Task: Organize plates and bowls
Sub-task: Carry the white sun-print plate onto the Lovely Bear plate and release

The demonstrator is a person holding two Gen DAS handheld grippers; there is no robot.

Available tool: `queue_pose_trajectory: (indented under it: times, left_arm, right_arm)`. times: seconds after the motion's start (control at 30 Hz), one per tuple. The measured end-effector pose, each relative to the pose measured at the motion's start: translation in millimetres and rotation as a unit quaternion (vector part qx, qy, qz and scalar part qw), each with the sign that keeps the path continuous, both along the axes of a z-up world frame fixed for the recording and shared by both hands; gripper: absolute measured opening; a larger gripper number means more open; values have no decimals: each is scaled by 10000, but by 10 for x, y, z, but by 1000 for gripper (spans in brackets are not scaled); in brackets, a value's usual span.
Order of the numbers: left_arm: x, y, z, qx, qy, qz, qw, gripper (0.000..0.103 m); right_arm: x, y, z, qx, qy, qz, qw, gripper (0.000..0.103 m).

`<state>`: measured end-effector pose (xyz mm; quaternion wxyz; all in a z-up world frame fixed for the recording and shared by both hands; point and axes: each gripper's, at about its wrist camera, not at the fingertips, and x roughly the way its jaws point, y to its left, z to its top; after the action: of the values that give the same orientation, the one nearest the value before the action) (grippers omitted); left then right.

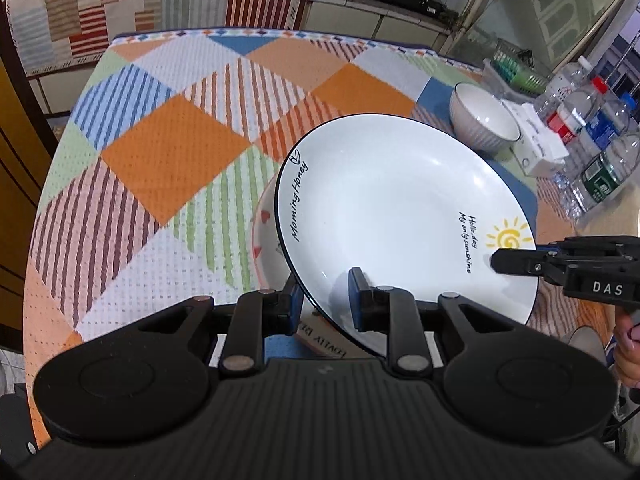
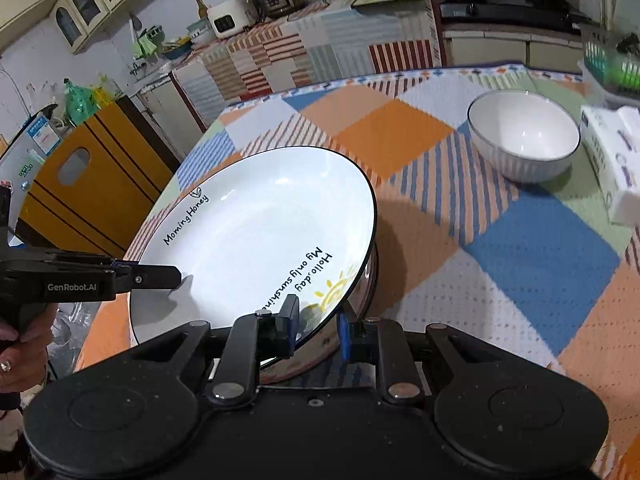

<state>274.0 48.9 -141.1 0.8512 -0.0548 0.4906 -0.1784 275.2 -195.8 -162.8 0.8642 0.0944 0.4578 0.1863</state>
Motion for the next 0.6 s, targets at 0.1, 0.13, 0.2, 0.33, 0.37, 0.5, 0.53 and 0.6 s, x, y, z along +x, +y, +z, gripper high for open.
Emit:
queue_pose_trajectory:
  times: [0.1,0.13,0.2,0.33,0.37,0.5,0.53,0.6]
  left_arm:
    - [-17,16,-58,67,59,57,9999,22]
    - [-25,15,-72,114,25,83,9999,22]
    - [-23,2,-105,211,28,135,9997,22]
    - [-19,-31,-90,342,94,98,9993,24]
    - [-23,-46,-87,427,108,76,9990,25]
    - [-21,-59,-141,605,136,54,9981,26]
    - [-14,-55,-161,602,170,80,9980,27]
    - [-2,-55,-195,597,244,76,9979,27]
  right_arm:
    - [14,32,-63,2,118,17,9999,24]
    - [21,42,-85,22,158,7,9999,24]
    - [38,74,-120,23,209,-44,9998,24]
    - [22,176,-116,-183,183,-191,9995,26]
    - [7,213,-108,-280,162,-218,9992,26]
    - [-58,390,-104,-980,-30,-144,9951,26]
    - [-80,438,-96,-1150,-125,-110,9932,26]
    - [-83,485,-102,-1329,-136,-145,9909,26]
